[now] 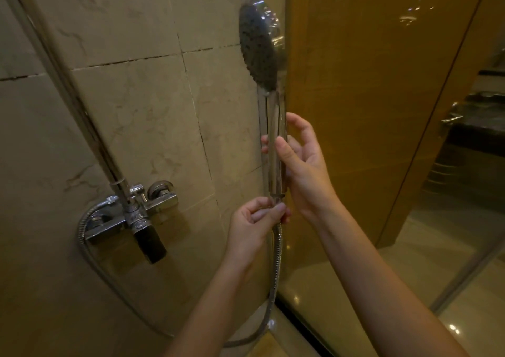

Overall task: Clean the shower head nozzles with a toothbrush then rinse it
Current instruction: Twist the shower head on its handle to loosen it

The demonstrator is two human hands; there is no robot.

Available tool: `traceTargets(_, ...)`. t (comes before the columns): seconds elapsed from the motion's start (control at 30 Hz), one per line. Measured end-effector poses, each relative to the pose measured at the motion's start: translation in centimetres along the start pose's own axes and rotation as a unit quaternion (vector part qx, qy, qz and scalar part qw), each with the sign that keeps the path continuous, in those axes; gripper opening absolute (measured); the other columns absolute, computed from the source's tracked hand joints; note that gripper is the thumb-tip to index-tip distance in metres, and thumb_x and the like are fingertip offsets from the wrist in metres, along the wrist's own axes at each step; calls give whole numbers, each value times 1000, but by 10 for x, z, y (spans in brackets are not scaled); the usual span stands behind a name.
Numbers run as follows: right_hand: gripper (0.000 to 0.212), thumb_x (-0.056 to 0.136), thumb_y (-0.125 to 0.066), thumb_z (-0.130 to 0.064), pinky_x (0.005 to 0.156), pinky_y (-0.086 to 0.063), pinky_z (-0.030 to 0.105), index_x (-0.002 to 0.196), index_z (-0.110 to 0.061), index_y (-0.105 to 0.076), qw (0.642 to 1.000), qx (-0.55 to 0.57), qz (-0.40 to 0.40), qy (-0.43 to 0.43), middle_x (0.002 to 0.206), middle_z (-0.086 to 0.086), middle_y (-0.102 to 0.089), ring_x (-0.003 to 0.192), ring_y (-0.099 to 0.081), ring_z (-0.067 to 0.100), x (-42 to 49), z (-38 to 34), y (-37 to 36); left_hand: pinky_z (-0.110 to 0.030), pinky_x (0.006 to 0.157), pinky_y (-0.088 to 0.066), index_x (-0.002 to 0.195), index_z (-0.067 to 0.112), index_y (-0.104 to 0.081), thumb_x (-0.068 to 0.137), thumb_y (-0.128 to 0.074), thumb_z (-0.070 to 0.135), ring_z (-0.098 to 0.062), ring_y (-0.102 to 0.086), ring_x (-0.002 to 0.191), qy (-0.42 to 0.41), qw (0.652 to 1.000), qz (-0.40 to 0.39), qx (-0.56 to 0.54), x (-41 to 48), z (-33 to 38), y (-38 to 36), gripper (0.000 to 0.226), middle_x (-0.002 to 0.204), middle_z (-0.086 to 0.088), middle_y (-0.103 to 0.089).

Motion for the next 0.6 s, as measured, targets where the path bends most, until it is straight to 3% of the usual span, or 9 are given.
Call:
traceTargets(0.07, 35, 91, -54, -19, 92, -48, 38, 123, -28, -45, 1000, 24, 6, -14, 101, 1, -71, 94, -65, 15, 0, 4, 3, -15, 66, -52, 86, 14, -66, 73, -68, 18, -12, -69, 71, 2, 1000, -1, -3, 1, 0, 1, 14, 76, -5, -75)
traceTargets(0.2, 29, 100, -35, -19, 76, -49, 29, 128, -14, -44, 994, 103, -13, -41, 99, 4, -70, 80, -63, 13, 2, 8, -3, -18, 69, -54, 88, 11, -67, 78, -66, 11, -12, -68, 69, -1, 1000, -6, 3, 1, 0, 1, 11, 74, -4, -74)
traceTargets(0.3, 31, 101, -28, -27, 68, -46, 27, 122, -14, -47, 993, 108, -14, -35, 95, 5, -66, 70, -57, 13, 2, 7, -6, -18, 66, -53, 89, 7, -66, 79, -64, 6, -11, -66, 65, -5, 1000, -5, -6, 2, 0, -1, 10, 70, -4, -73)
traceTargets(0.4, 32, 95, -39, -39, 64, -47, 23, 115, -18, -51, 999, 33, -12, -22, 81, -1, -58, 67, -55, 10, 2, 4, -8, -17, 66, -52, 90, 6, -65, 79, -65, 8, -11, -67, 66, 1, 1000, -6, -3, 0, -2, -1, 11, 72, -4, -73)
traceTargets(0.5, 24, 91, -52, -29, 64, -48, 22, 114, -22, -53, 1000, -13, -28, 3, 77, -4, -53, 69, -55, 9, 2, 1, -10, -16, 66, -52, 88, 11, -66, 78, -67, 12, -12, -68, 69, 9, 1000, -9, 5, -2, -4, -1, 10, 73, -5, -74)
traceTargets(0.6, 28, 92, -54, -21, 66, -51, 21, 120, -23, -52, 999, -18, -30, 15, 83, -4, -55, 76, -58, 10, 1, -1, -10, -16, 67, -52, 88, 10, -66, 71, -69, 19, -13, -68, 69, 6, 1000, -9, 1, -2, -2, 0, 19, 73, -5, -74)
Point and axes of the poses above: each hand's wrist, its own x-axis towards the middle knuckle, its own y-axis out of the back of the hand, z = x × y, the point moved 9 cm from there along x, towards the middle knuckle
